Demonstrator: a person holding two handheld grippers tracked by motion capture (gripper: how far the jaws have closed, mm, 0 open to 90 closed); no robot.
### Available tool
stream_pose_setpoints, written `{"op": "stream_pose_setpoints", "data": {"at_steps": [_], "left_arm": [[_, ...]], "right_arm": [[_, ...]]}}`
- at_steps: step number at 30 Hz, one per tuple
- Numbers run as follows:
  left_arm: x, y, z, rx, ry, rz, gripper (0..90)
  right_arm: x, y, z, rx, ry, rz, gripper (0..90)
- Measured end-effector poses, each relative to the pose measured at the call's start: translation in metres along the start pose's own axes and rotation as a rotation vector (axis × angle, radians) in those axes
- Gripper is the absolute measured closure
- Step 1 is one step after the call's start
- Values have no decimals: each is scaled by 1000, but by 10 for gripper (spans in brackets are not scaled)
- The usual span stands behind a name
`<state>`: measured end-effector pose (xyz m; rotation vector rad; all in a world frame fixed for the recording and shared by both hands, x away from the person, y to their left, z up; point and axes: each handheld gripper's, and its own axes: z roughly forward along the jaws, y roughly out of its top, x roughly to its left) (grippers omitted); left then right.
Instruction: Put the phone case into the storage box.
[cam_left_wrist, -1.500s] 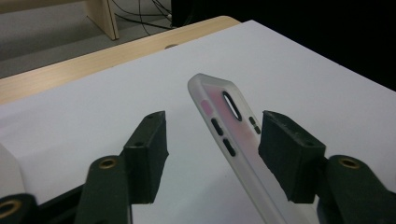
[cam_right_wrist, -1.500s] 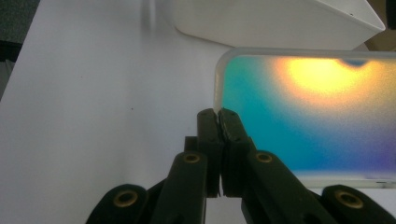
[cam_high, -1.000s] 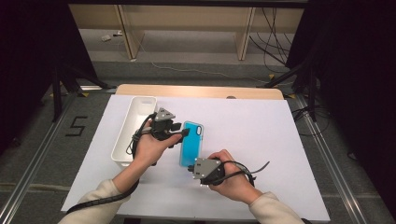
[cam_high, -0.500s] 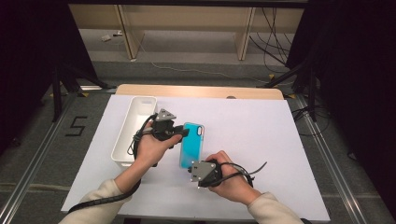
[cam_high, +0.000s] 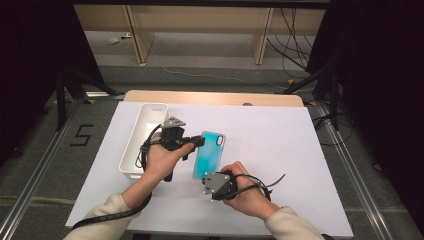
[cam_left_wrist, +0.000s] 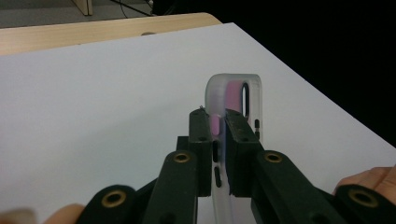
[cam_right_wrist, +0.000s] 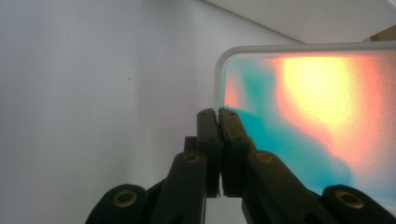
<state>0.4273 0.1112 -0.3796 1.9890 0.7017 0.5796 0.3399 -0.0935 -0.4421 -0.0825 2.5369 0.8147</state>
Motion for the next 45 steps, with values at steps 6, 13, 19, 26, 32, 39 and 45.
{"op": "stream_pose_setpoints", "data": {"at_steps": [6,13,19,26,32,39,45], "left_arm": [[1,0,-1,-34,-5,1,827],[-4,3,-4,-27,-7,-2,829],[-1,3,-7,-57,-12,-8,829],[-16,0,-12,-77,-72,-273,829],[-8,-1,-15,-113,-84,-240,829],[-6,-2,-21,-148,-80,-288,829],[-1,-4,-25,-168,-65,-280,829]], "right_arm": [[-2,0,-1,2,-13,5,887],[-5,-3,-2,2,-12,21,868],[-9,-4,-6,-14,-38,51,774],[-13,-8,-13,-92,-61,231,585],[-21,-14,-22,-145,-108,343,445],[-30,-30,-32,-193,-137,477,342],[-37,-42,-39,-261,-138,561,312]]}}
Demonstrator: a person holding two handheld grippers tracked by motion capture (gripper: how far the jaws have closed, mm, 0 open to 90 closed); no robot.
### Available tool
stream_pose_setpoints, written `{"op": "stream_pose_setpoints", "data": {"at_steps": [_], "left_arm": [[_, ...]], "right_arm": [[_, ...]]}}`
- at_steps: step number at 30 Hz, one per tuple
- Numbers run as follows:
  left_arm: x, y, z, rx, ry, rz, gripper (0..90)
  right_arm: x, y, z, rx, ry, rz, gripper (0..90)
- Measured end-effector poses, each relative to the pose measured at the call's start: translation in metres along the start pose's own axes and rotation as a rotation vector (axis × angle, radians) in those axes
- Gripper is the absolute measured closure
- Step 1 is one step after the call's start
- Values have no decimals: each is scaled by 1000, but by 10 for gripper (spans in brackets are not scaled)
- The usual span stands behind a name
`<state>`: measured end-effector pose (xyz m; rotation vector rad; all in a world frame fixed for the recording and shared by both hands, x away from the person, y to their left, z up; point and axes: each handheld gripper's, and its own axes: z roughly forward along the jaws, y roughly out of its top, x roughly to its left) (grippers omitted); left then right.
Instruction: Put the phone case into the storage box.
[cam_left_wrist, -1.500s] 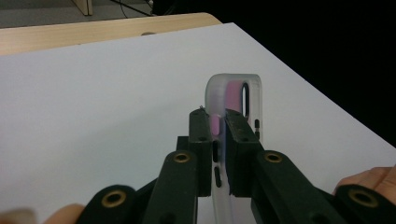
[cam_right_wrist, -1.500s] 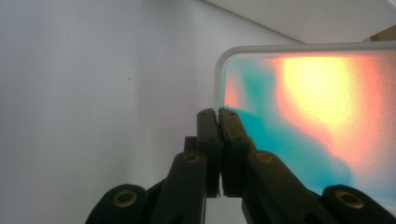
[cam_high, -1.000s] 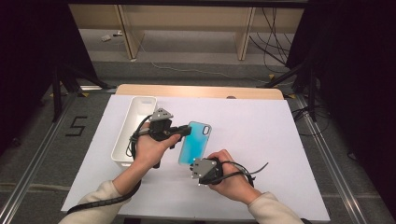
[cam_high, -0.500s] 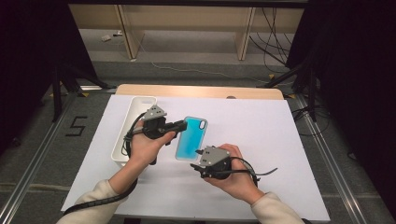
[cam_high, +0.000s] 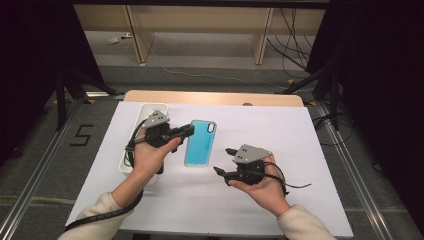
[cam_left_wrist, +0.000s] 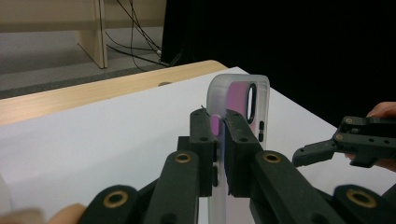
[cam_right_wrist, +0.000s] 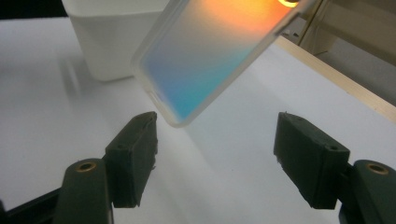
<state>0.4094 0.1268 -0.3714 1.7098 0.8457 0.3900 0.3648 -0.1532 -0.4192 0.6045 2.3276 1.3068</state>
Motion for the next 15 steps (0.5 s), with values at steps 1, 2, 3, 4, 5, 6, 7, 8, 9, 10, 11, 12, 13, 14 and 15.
{"op": "stream_pose_setpoints", "data": {"at_steps": [1,2,3,4,5,6,7,8,9,10,11,12,13,14,15], "left_arm": [[1,0,-1,1,1,9,829],[1,0,-2,0,3,4,829],[0,0,-2,-3,6,-20,829],[0,0,-3,-4,7,-35,828],[3,0,-3,-5,10,-8,829],[4,1,-4,-8,10,5,829],[5,2,-4,-10,10,12,829],[5,2,-5,-11,11,18,828],[5,2,-5,-14,9,14,829],[5,3,-6,-15,12,17,828],[6,3,-7,-17,13,18,829],[-1,2,-7,-23,13,-74,829],[5,4,-8,-22,10,-3,828],[7,5,-8,-22,12,30,829],[6,5,-9,-26,16,12,828]], "right_arm": [[-1,-1,-1,-12,-3,12,306],[-3,-2,-2,-10,-2,23,299],[-4,-3,-3,-15,-7,28,296],[-5,-4,-5,-19,-10,34,293],[-7,-4,-6,-20,-15,38,289],[-8,-5,-7,-23,-18,45,285],[-9,-6,-9,-28,-21,49,284],[-10,-7,-10,-30,-24,56,284],[-11,-8,-11,-38,-24,59,286],[-12,-8,-13,-38,-20,67,287],[-12,-9,-14,-44,-26,75,287],[-13,-10,-15,-52,-33,78,287],[-13,-11,-17,-41,-29,83,288],[-14,-12,-19,-40,-30,91,287],[-14,-13,-19,-56,-38,98,287]]}}
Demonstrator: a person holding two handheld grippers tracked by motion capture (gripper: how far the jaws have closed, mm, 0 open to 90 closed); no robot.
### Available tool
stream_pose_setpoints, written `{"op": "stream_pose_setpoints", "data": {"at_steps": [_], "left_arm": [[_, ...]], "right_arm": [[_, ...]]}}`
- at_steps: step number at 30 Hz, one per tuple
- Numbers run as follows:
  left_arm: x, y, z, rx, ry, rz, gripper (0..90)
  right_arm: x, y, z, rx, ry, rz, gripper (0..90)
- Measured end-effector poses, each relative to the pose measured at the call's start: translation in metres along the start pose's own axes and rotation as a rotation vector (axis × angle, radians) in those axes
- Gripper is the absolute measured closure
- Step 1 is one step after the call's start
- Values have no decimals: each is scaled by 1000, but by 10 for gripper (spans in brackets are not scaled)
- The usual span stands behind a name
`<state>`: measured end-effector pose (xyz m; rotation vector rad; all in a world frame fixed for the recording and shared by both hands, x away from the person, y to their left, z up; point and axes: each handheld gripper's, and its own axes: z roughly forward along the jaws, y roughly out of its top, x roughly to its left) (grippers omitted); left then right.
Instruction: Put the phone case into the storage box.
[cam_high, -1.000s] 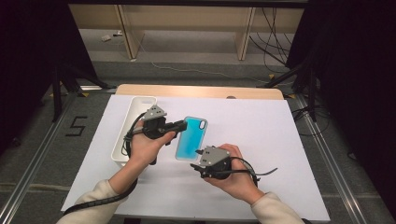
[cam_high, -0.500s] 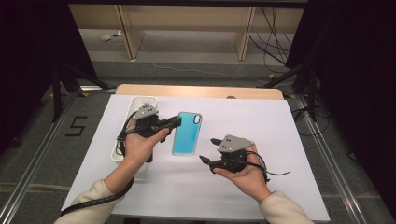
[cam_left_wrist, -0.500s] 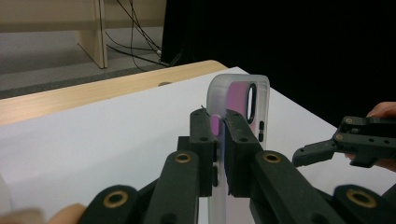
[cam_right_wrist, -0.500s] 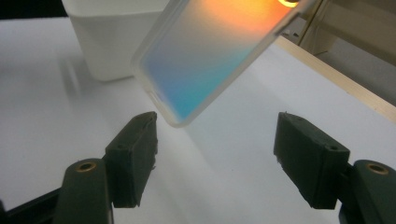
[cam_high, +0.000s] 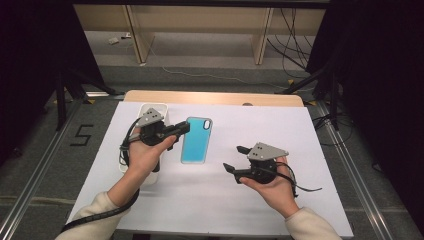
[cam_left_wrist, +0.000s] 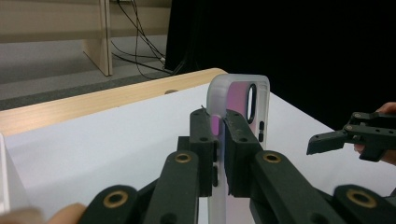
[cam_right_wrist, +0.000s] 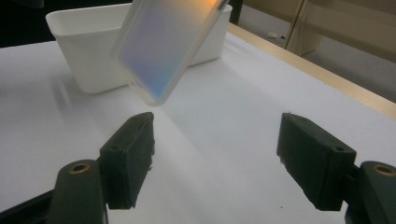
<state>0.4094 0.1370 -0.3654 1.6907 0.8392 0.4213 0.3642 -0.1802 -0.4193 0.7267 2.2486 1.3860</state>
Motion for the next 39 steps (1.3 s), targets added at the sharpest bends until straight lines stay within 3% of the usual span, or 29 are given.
{"op": "stream_pose_setpoints", "data": {"at_steps": [1,3,15,19,39], "left_arm": [[-5,-1,0,-3,-1,-84,828],[-4,-1,-2,-8,1,-80,829],[-1,2,-7,-20,11,-71,829],[0,3,-8,-23,18,-62,829],[7,7,-15,-38,43,-70,829]], "right_arm": [[-1,0,-2,13,7,3,288],[-4,-2,-3,-15,-7,2,287],[-15,-6,-18,-22,-27,34,286],[-18,-8,-21,-51,-49,34,283],[-30,-16,-42,-54,-102,69,259]]}}
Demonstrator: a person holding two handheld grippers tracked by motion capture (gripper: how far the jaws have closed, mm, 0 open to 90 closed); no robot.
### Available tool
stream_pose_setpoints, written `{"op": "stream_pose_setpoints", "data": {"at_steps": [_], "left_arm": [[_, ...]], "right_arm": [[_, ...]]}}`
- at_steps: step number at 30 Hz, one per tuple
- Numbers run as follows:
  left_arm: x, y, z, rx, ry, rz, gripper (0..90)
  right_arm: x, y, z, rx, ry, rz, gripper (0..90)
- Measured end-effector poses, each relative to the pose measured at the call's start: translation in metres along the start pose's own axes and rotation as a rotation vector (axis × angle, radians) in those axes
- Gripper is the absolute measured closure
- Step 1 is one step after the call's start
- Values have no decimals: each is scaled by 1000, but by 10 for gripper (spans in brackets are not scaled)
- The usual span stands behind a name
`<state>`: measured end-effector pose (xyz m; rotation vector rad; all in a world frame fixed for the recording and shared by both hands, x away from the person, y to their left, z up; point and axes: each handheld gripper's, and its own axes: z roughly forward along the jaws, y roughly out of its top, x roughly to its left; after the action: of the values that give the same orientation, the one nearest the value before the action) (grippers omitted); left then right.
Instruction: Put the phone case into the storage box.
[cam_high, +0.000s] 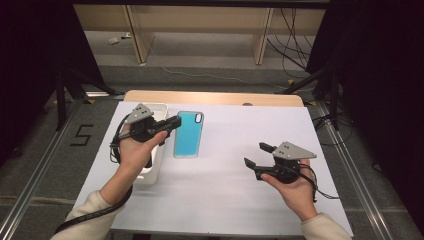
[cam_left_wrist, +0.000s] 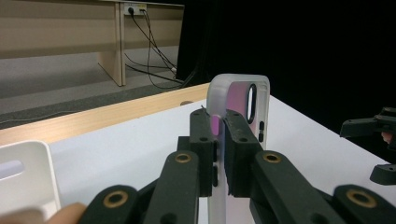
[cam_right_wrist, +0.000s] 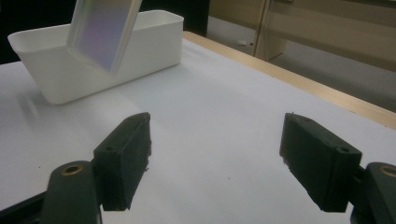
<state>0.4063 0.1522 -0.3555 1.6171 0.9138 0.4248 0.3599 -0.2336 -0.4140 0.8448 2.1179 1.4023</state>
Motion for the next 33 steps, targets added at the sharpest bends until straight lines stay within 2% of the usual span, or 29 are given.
{"op": "stream_pose_setpoints", "data": {"at_steps": [5,8,9,10,11,12,14,15,17,18,19,22,28,30,31,33], "left_arm": [[1,1,-2,-5,3,1,829],[2,1,-2,-8,6,-2,829],[3,2,-2,-8,8,-1,829],[3,2,-3,-10,8,-1,829],[4,2,-3,-12,11,-2,829],[5,3,-4,-13,12,-3,829],[6,3,-5,-13,17,-2,828],[7,4,-6,-13,20,-2,829],[8,5,-7,-17,20,-4,829],[8,5,-7,-18,19,-1,829],[9,6,-8,-18,21,-4,829],[10,6,-9,-21,23,-3,829],[14,8,-12,-33,22,-6,829],[15,9,-12,-29,23,-2,829],[16,9,-12,-30,22,-2,829],[16,9,-13,-30,20,-4,829]], "right_arm": [[-2,-3,-4,1,-8,19,258],[-4,-5,-6,-16,-25,11,257],[-4,-5,-8,3,-12,20,258],[-5,-5,-8,-7,-20,10,258],[-4,-5,-11,26,-14,24,257],[-5,-6,-10,-1,-16,20,256],[-4,-6,-11,8,-15,39,255],[-6,-7,-11,-8,-22,18,254],[-5,-7,-12,3,-11,37,254],[-5,-8,-11,-23,-14,33,253],[-6,-9,-11,-26,-20,28,252],[-5,-9,-13,5,-9,57,251],[-5,-11,-14,-6,-12,63,250],[-7,-12,-13,-21,-7,44,249],[-6,-12,-14,-2,-7,61,249],[-6,-13,-14,-9,-9,65,249]]}}
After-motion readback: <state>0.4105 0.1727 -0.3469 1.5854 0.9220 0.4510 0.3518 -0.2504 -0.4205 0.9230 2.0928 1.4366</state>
